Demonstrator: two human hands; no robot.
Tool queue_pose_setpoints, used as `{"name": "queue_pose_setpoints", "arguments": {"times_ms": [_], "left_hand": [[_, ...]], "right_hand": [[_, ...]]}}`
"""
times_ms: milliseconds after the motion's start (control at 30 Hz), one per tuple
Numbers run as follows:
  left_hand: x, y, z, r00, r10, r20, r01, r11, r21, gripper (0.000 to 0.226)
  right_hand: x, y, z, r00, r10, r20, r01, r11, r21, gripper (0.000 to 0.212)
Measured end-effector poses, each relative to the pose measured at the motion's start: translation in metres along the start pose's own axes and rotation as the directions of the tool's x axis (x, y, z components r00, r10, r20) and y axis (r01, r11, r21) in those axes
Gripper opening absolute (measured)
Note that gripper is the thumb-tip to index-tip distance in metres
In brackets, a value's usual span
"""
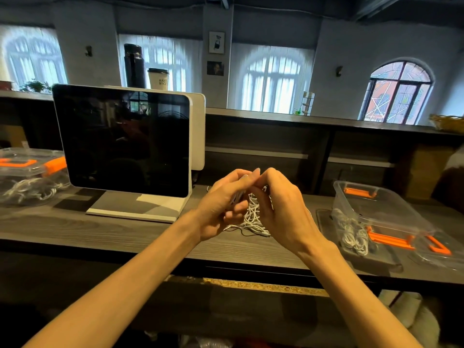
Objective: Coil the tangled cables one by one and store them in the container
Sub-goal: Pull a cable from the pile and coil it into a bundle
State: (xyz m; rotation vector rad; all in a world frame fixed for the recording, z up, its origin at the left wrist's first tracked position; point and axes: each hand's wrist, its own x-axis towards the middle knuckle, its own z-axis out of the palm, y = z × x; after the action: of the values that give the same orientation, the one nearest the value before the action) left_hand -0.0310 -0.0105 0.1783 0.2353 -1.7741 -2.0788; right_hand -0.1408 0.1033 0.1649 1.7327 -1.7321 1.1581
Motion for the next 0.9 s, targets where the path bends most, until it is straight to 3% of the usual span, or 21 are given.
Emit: {"name": "queue_pose_setpoints", "arguments": {"times_ms": [200,433,633,733,833,900], "left_hand": [[0.005,-0.003,0.000,0.996,0.011,-0.088,-0.001,0.993,0.115,0.033],[0.007,-0.004,-0.002,0.991,-0.006,-0.135,0.010,1.000,0.029,0.026],[0.010,-0.009,0.001,0.993,0.069,-0.100,-0.052,0.986,0.159,0.029],[0.013,-0.013,0.003,0.994,0.075,-0.084,-0.057,0.977,0.207,0.025],[0.018,-0.014,0.004,0.992,0.078,-0.095,-0.057,0.976,0.212,0.023],[0.020,-0.014,0.006,0.991,0.088,-0.099,-0.063,0.971,0.229,0.022]], "right_hand": [[-0.005,-0.002,0.008,0.997,0.026,-0.069,-0.038,0.984,-0.174,0.008],[-0.008,-0.005,0.010,0.983,0.090,-0.160,-0.105,0.991,-0.089,0.009],[0.004,-0.008,0.001,0.929,0.364,0.068,-0.370,0.903,0.216,0.008],[0.008,-0.009,-0.005,0.900,0.403,0.164,-0.422,0.901,0.101,0.014],[0.011,-0.016,-0.009,0.908,0.379,0.178,-0.368,0.925,-0.092,0.029],[0.012,-0.019,-0.010,0.897,0.402,0.186,-0.385,0.915,-0.120,0.035]]}}
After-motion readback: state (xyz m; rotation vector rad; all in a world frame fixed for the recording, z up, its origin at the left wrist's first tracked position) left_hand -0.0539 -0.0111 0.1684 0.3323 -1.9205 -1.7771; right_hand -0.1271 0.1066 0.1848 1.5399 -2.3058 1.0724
